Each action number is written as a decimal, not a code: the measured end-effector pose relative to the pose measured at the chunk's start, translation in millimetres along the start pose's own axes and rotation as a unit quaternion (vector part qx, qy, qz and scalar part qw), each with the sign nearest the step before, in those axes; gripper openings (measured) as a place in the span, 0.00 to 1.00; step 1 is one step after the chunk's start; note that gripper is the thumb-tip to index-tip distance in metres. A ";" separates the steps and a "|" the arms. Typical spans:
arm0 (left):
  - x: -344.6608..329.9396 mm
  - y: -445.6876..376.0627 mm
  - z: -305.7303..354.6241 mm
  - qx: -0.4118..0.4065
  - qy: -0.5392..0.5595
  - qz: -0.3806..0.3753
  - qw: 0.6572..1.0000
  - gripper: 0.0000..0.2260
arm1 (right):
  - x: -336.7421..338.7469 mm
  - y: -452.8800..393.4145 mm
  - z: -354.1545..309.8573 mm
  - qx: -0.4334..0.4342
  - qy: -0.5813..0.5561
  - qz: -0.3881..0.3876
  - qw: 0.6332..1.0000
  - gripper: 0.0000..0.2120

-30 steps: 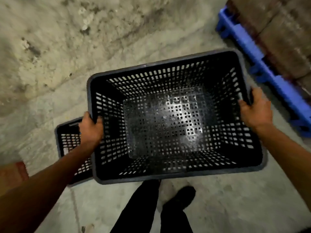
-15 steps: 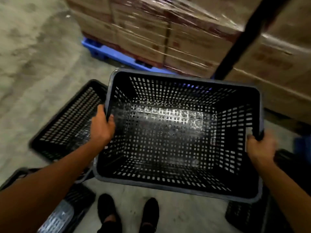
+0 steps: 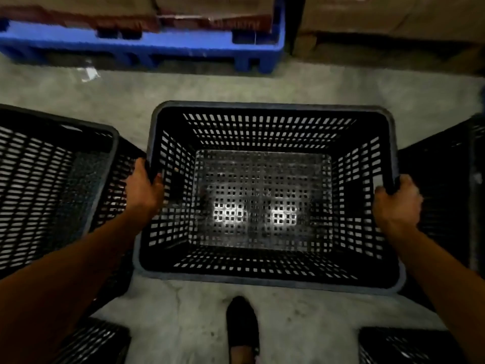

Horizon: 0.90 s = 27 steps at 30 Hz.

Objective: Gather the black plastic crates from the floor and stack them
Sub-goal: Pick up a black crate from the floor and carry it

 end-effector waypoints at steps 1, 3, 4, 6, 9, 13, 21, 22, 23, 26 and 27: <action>-10.5 -5.3 -7.8 0.001 -0.012 -0.004 1.000 0.12 | -14.9 0.5 6.1 -0.001 0.007 -0.006 1.000 0.14; -26.9 -10.3 -20.6 0.005 -0.031 -0.008 0.999 0.12 | -39.3 3.4 16.8 -0.006 0.015 -0.032 0.999 0.15; -33.5 -9.1 -26.3 0.002 -0.038 -0.010 0.999 0.12 | -49.1 5.3 22.3 -0.008 0.018 -0.047 0.999 0.15; -45.0 -5.2 -36.6 -0.023 -0.050 -0.006 0.998 0.12 | -63.7 6.4 31.3 -0.010 0.036 -0.057 0.998 0.15; -50.9 -5.4 -42.9 -0.047 -0.061 0.007 0.997 0.14 | -70.7 4.4 36.2 0.000 0.053 -0.035 0.998 0.13; -49.1 -4.6 -43.2 -0.049 -0.044 0.002 0.998 0.13 | -68.7 5.6 36.2 0.000 0.057 -0.041 0.998 0.13; -25.6 22.2 -48.9 -0.050 0.002 -0.044 0.998 0.26 | -54.0 17.0 -2.4 0.129 0.208 -0.059 0.968 0.34; -15.7 31.0 -50.3 -0.057 0.002 -0.052 0.997 0.27 | -52.6 28.5 -15.6 0.171 0.209 -0.058 0.961 0.35; -1.6 40.7 -52.5 -0.054 0.008 -0.058 0.997 0.27 | -54.1 41.6 -31.3 0.206 0.199 -0.072 0.955 0.35; 54.8 70.2 -76.5 -0.016 0.014 -0.036 0.999 0.24 | -66.3 104.3 -91.3 0.313 0.173 -0.138 0.924 0.32; 76.4 80.7 -91.8 0.002 0.010 -0.020 1.000 0.25 | -72.3 132.1 -113.8 0.353 0.163 -0.157 0.908 0.32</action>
Point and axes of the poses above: each hand's wrist, its own y-axis away from the middle knuckle, its own x-axis out of the back of the hand, z = x × y, the point moved 4 cm from there along -y, towards the middle knuckle, and after that the axes turned 10 degrees about z, right-handed, at the moved point
